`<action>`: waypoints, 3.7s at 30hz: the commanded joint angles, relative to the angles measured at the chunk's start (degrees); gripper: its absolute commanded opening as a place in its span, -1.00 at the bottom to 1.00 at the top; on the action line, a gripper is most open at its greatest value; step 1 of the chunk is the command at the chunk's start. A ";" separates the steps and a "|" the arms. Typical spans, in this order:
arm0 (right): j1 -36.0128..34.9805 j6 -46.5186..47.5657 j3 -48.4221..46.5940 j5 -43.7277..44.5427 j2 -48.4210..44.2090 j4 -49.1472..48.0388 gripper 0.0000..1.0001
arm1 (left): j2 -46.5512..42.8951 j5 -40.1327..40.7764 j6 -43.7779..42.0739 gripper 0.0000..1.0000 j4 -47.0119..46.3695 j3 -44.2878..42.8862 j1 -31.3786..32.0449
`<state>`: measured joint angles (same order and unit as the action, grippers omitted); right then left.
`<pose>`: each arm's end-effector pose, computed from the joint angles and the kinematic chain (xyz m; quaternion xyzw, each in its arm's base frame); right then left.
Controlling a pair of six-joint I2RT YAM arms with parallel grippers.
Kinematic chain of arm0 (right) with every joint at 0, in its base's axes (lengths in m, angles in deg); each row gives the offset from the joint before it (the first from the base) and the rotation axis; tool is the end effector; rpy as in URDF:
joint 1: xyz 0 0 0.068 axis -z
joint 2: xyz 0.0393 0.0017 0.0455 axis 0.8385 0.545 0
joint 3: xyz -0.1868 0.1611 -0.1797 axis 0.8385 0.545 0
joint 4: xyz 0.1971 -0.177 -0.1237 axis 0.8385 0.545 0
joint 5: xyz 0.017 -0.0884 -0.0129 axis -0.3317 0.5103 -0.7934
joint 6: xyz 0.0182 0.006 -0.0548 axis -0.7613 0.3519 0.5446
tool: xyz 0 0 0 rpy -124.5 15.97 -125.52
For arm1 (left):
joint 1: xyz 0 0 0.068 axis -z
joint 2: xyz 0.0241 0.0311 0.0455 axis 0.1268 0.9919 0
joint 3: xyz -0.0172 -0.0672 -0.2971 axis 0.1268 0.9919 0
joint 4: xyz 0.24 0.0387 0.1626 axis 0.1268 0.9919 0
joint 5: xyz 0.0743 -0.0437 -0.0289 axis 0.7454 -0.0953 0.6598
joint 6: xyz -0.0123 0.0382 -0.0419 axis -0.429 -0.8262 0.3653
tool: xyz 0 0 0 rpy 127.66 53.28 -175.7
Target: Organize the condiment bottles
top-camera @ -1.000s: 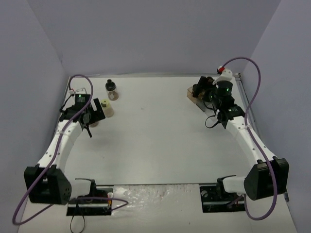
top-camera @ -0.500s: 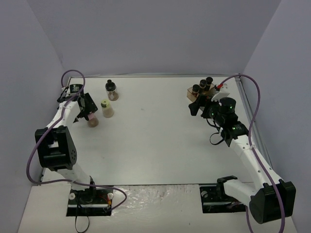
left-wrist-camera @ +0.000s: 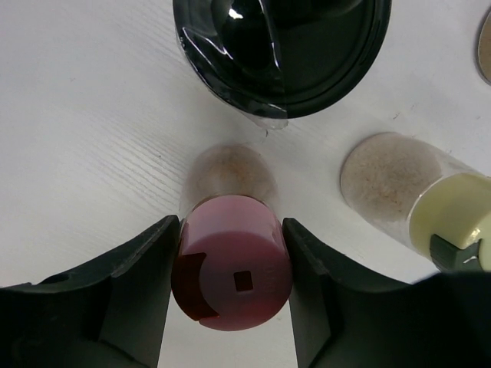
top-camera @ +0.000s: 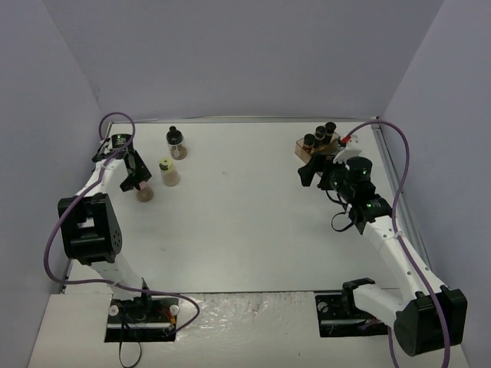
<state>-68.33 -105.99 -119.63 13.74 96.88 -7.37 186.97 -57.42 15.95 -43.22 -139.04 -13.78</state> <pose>0.2603 0.0615 0.3404 -0.0416 0.7489 0.2376 0.6172 0.4074 0.0489 0.2505 -0.3082 0.8977 -0.0362 0.3129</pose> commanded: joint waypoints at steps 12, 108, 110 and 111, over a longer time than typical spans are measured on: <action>-0.63 1.39 0.10 -2.94 -2.69 -3.65 1.00 | -11.73 -0.46 1.94 -0.44 2.25 4.45 32.06; 14.34 12.63 -34.79 15.90 37.65 -3.94 -1.00 | -44.21 10.56 -13.03 0.94 1.99 14.59 21.09; 14.92 12.80 -36.42 15.77 40.26 -4.47 -1.00 | -44.05 10.56 -12.95 0.94 2.11 14.51 21.01; 15.11 12.80 -36.81 15.61 41.19 -4.75 -1.00 | -44.04 10.49 -12.94 0.94 2.12 14.50 21.00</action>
<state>-54.32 -92.73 -151.90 29.94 135.16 -7.52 142.63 -47.09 3.69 -39.24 -121.18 7.67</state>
